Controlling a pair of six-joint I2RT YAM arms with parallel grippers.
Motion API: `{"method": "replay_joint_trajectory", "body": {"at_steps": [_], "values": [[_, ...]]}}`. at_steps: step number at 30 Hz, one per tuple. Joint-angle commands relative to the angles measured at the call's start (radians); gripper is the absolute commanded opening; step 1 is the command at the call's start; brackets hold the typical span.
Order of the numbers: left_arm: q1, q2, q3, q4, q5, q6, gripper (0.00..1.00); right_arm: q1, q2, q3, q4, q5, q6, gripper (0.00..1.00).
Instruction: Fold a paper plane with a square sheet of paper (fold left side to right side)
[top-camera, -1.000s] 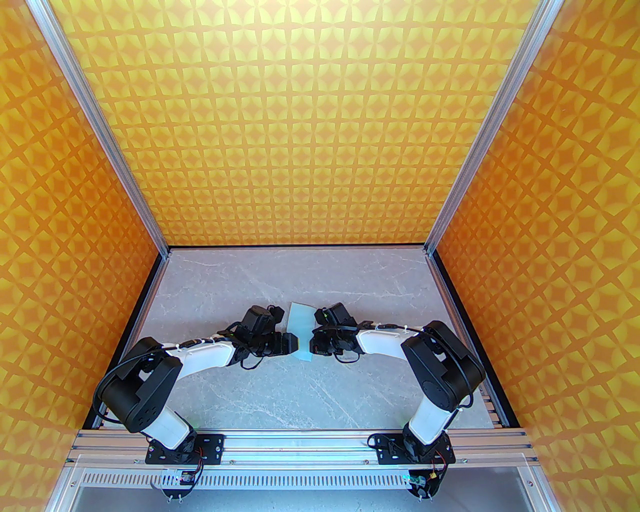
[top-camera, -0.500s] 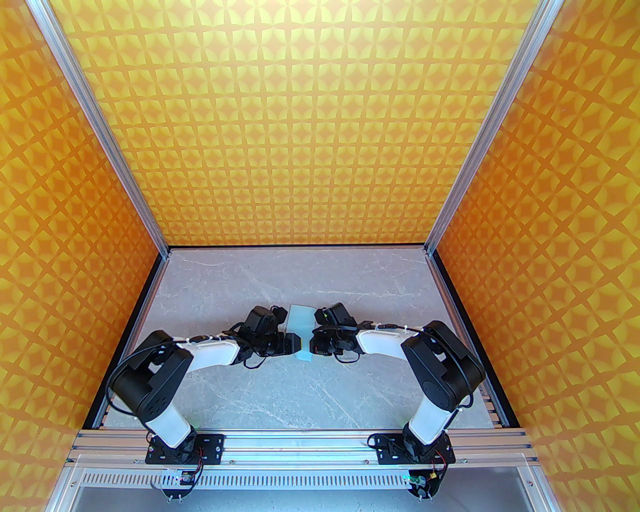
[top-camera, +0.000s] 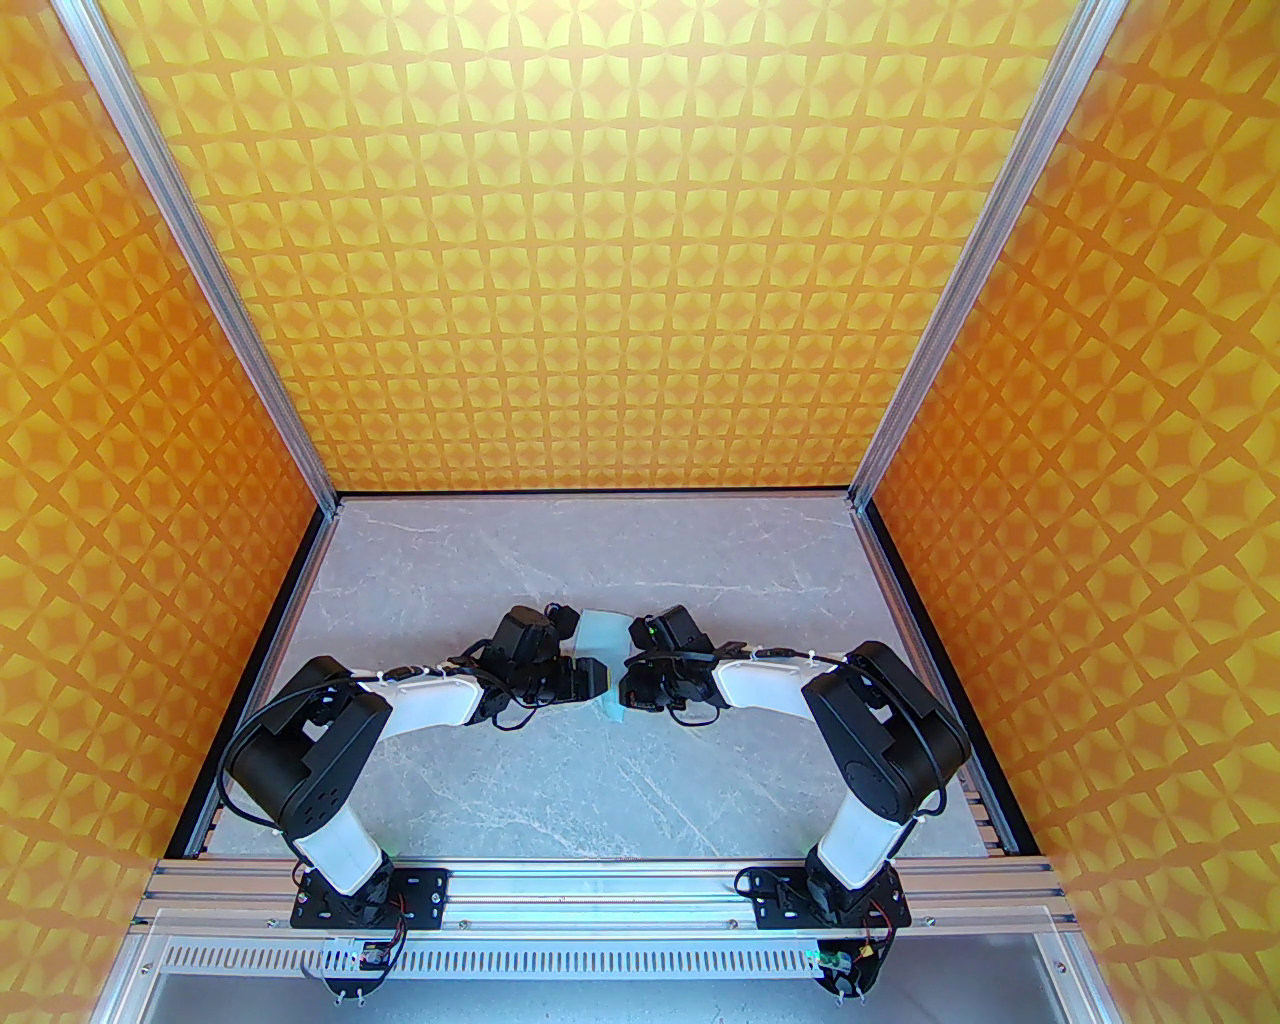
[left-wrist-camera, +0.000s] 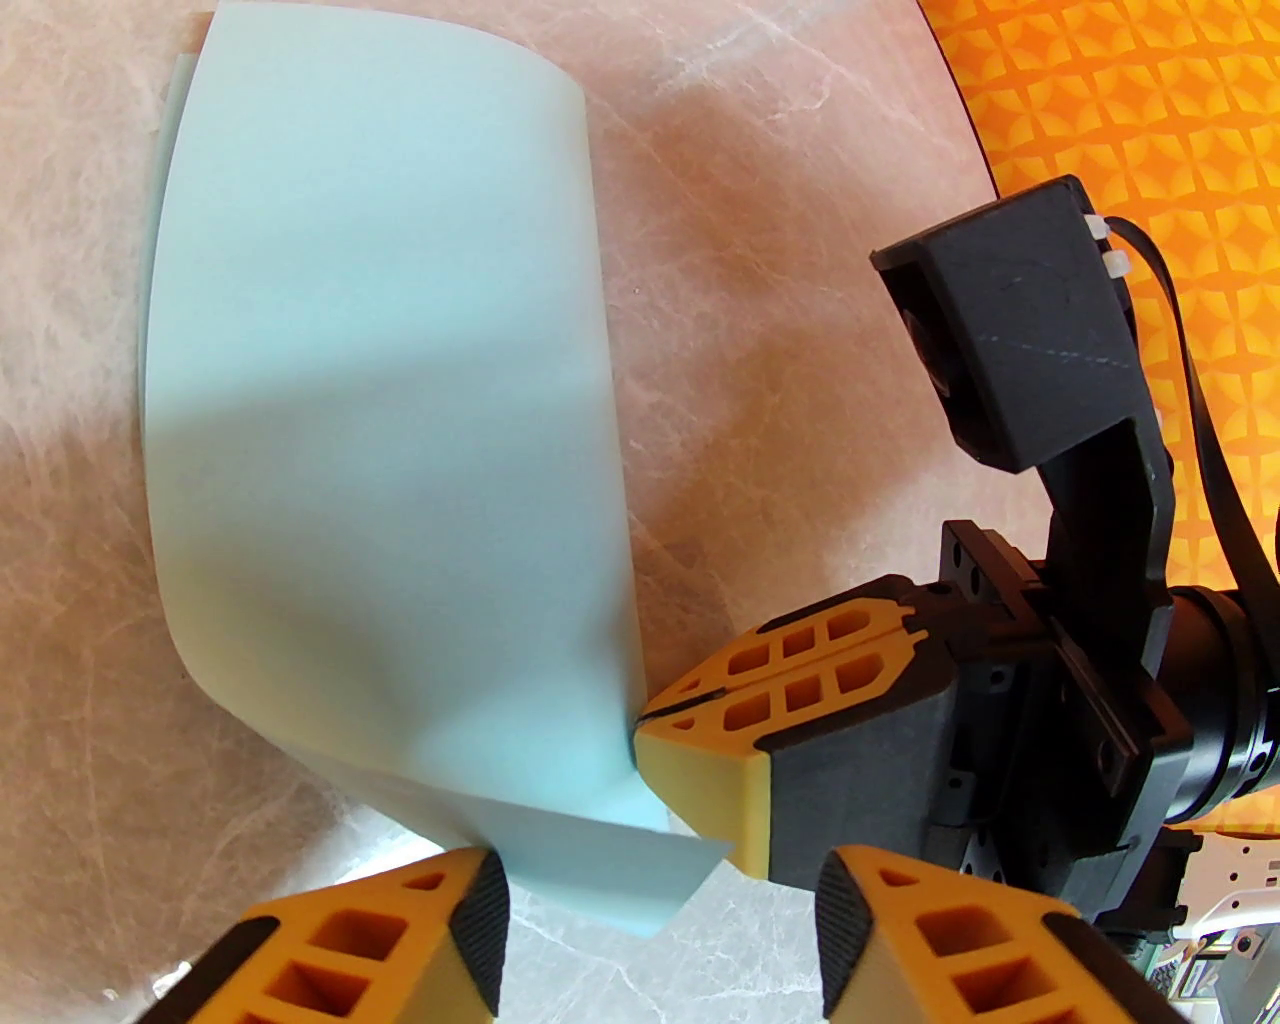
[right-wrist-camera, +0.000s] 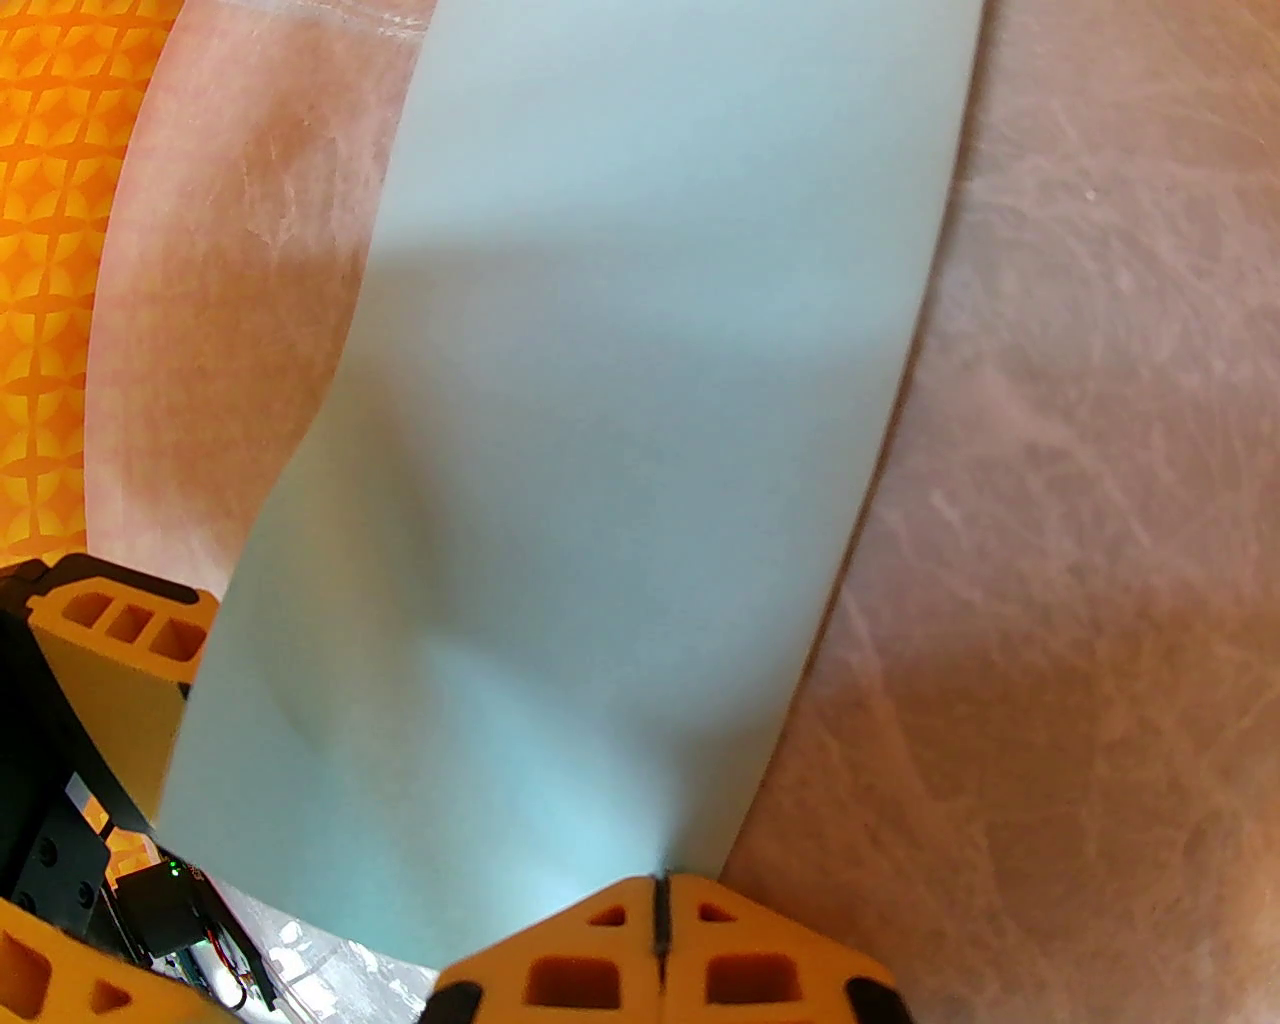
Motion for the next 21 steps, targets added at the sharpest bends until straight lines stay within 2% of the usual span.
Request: {"method": "replay_joint_trajectory", "body": {"at_steps": [1, 4, 18, 21], "values": [[-0.005, 0.024, 0.031, 0.019, 0.014, -0.009, 0.56, 0.000, -0.005, -0.035, -0.016, -0.006, 0.024, 0.00], [-0.004, 0.027, 0.030, 0.024, 0.015, -0.014, 0.53, 0.000, -0.031, -0.047, 0.004, -0.003, 0.034, 0.00], [-0.003, 0.047, 0.040, 0.058, 0.010, -0.039, 0.52, -0.001, -0.074, -0.068, 0.060, -0.008, 0.063, 0.01], [-0.004, 0.050, 0.038, 0.073, 0.011, -0.046, 0.48, -0.003, -0.068, -0.067, 0.054, -0.008, 0.060, 0.01]]}}
